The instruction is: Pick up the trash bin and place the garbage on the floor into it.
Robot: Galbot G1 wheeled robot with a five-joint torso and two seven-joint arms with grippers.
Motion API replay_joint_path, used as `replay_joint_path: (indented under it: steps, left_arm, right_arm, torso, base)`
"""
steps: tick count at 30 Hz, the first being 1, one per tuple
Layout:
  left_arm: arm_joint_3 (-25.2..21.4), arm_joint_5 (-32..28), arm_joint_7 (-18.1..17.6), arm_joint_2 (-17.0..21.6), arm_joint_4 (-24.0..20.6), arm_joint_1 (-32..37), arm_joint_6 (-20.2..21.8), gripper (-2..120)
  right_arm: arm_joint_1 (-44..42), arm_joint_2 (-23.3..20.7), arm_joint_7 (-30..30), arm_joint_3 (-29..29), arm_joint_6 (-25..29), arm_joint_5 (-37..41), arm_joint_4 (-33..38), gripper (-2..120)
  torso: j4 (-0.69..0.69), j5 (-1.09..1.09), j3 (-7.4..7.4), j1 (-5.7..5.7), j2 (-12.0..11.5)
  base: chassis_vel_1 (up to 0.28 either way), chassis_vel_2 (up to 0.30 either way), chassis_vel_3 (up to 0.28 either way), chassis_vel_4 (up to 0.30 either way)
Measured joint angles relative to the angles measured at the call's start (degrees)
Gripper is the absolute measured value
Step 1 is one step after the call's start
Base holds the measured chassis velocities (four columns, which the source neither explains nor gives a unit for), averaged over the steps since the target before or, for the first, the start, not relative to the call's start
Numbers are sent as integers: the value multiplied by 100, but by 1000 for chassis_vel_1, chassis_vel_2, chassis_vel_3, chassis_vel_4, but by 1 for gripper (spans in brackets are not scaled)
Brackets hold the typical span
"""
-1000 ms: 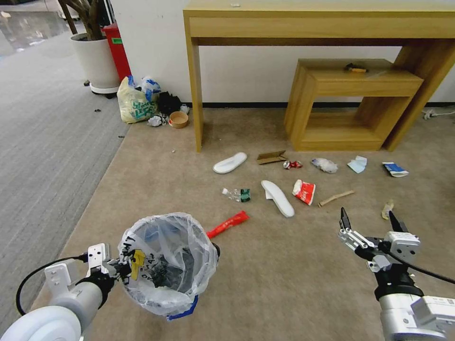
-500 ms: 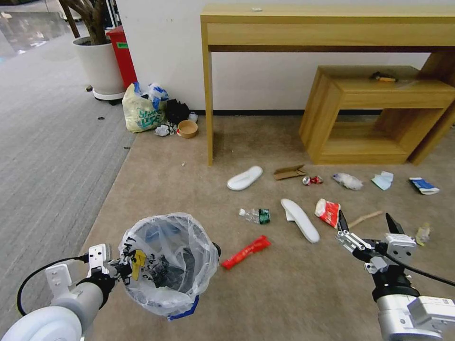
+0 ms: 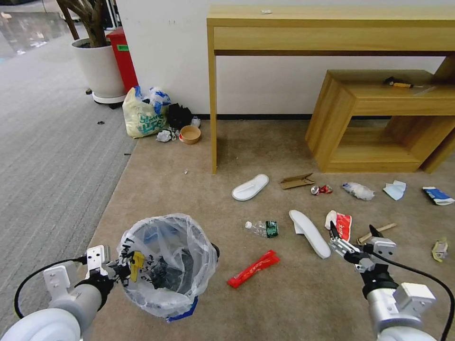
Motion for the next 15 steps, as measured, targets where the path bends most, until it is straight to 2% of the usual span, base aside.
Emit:
replay_joint_path:
  steps: [5, 9, 15]
  left_arm:
    - [7, -34, 0, 65, 61, -6, 0, 0]
    - [5, -40, 17, 95, 138, 24, 0, 0]
    - [3, 7, 28, 27, 135, 110, 0, 0]
  right_arm:
    - [208, -108, 5, -18, -128, 230, -249, 100]
    - [557, -325, 155, -181, -487, 744, -641, 100]
    - [971, -511, 287, -430, -750, 1007, -1028, 100]
  torso:
    - [-1, 0, 1, 0, 0]
    - [-1, -1, 0, 0, 0]
    - [1, -1, 0, 0, 0]
  base:
    - [0, 0, 0, 0]
    - [0, 0, 0, 0]
    - [0, 0, 0, 0]
